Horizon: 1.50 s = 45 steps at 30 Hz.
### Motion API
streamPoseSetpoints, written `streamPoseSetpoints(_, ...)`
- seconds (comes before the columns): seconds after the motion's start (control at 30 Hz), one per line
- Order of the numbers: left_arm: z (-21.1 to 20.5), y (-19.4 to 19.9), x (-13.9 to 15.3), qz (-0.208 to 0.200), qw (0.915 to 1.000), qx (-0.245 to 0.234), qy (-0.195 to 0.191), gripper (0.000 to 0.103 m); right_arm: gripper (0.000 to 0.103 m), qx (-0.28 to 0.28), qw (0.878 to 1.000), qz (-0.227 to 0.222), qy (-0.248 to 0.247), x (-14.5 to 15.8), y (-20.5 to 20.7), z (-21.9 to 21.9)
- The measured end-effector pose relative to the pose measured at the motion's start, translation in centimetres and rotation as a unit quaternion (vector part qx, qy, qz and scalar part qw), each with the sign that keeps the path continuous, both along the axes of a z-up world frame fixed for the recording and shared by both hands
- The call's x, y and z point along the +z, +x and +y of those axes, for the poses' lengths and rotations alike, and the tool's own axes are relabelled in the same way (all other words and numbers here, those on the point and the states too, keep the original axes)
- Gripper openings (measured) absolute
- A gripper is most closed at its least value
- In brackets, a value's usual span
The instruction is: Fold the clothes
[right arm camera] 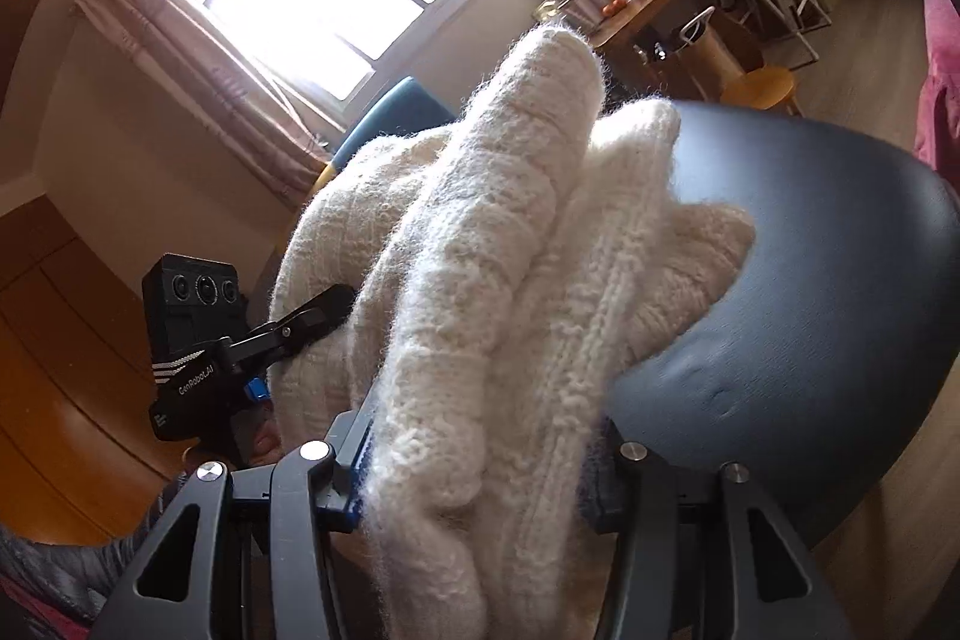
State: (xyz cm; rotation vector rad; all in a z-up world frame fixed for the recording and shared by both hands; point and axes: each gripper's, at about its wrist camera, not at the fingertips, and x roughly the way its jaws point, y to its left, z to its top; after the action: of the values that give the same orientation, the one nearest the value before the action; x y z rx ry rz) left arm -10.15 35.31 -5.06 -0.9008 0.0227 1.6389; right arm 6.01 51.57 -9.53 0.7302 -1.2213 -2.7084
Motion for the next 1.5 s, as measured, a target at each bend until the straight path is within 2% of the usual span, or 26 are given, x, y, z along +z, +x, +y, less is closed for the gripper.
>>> streamPoseSetpoints(0.13, 5.8, -1.2, -2.6, 0.005, 0.9989, -0.009, -0.047, 0.049, 0.051, -0.037, 0.998, -0.046, 0.011, -2.7, -0.9, 3.5)
streamPoseSetpoints(0.27, 10.5, -2.2, -7.3, 0.013, 0.9920, -0.010, -0.125, 0.052, 0.051, -0.059, 0.988, -0.135, 0.036, -5.7, -2.3, 6.5)
streamPoseSetpoints(0.33, 11.3, -3.1, -9.4, 0.009, 0.9894, 0.000, -0.145, 0.059, 0.051, -0.051, 0.990, -0.126, 0.031, -7.2, -1.0, 6.9)
streamPoseSetpoints(0.37, 11.1, -3.7, -10.0, -0.005, 0.9900, 0.006, -0.141, 0.066, 0.051, -0.052, 0.992, -0.116, 0.027, -7.7, -0.5, 6.9)
streamPoseSetpoints(0.43, 10.4, -4.7, -10.8, -0.038, 0.9906, 0.011, -0.131, 0.072, 0.051, -0.056, 0.993, -0.101, 0.020, -8.3, -0.1, 6.9)
streamPoseSetpoints(0.53, 9.3, -5.0, -11.1, -0.059, 0.9899, 0.018, -0.128, 0.074, 0.052, -0.060, 0.994, -0.094, 0.013, -8.8, -0.5, 6.6)
streamPoseSetpoints(0.7, 8.4, -4.2, -9.1, -0.019, 0.9905, 0.032, -0.133, 0.074, 0.056, -0.076, 0.992, -0.096, -0.017, -8.1, 0.4, 6.7)
streamPoseSetpoints(0.8, 7.0, -3.6, -7.7, 0.022, 0.9913, 0.054, -0.118, 0.074, 0.056, -0.100, 0.990, -0.089, 0.032, -5.5, 2.0, 6.2)
streamPoseSetpoints(0.9, 5.5, -2.8, -6.2, 0.061, 0.9909, 0.074, -0.095, 0.074, 0.056, -0.111, 0.985, -0.063, 0.120, -1.4, 3.5, 4.8)
streamPoseSetpoints(1.0, 4.5, -1.7, -4.8, 0.084, 0.9925, 0.059, -0.066, 0.074, 0.056, -0.069, 0.977, -0.032, 0.197, 2.3, 3.2, 2.2)
streamPoseSetpoints(1.07, 5.0, -1.0, -4.3, 0.091, 0.9931, 0.042, -0.061, 0.074, 0.055, -0.024, 0.972, -0.037, 0.231, 3.4, 1.2, 0.5)
streamPoseSetpoints(1.17, 6.5, -0.8, -4.6, 0.078, 0.9943, 0.015, -0.071, 0.074, 0.055, 0.032, 0.965, -0.095, 0.244, 1.5, -0.8, -0.9)
streamPoseSetpoints(1.23, 7.3, -0.6, -6.2, 0.066, 0.9929, 0.007, -0.098, 0.074, 0.054, 0.048, 0.963, -0.159, 0.211, -1.7, -1.3, -1.0)
streamPoseSetpoints(1.27, 7.7, -0.5, -7.1, 0.061, 0.9917, 0.004, -0.113, 0.074, 0.052, 0.047, 0.965, -0.172, 0.193, -3.1, -0.9, -0.9)
streamPoseSetpoints(1.33, 8.3, -0.1, -8.9, 0.058, 0.9878, -0.003, -0.144, 0.074, 0.049, 0.032, 0.971, -0.157, 0.179, -4.3, 0.3, -1.0)
streamPoseSetpoints(1.4, 8.1, 0.6, -9.7, 0.081, 0.9865, -0.001, -0.142, 0.075, 0.049, 0.019, 0.975, -0.144, 0.166, -5.3, 1.2, -1.0)
streamPoseSetpoints(1.5, 7.7, 0.5, -8.9, 0.075, 0.9866, 0.017, -0.144, 0.077, 0.048, 0.009, 0.977, -0.136, 0.166, -5.1, 1.5, -1.3)
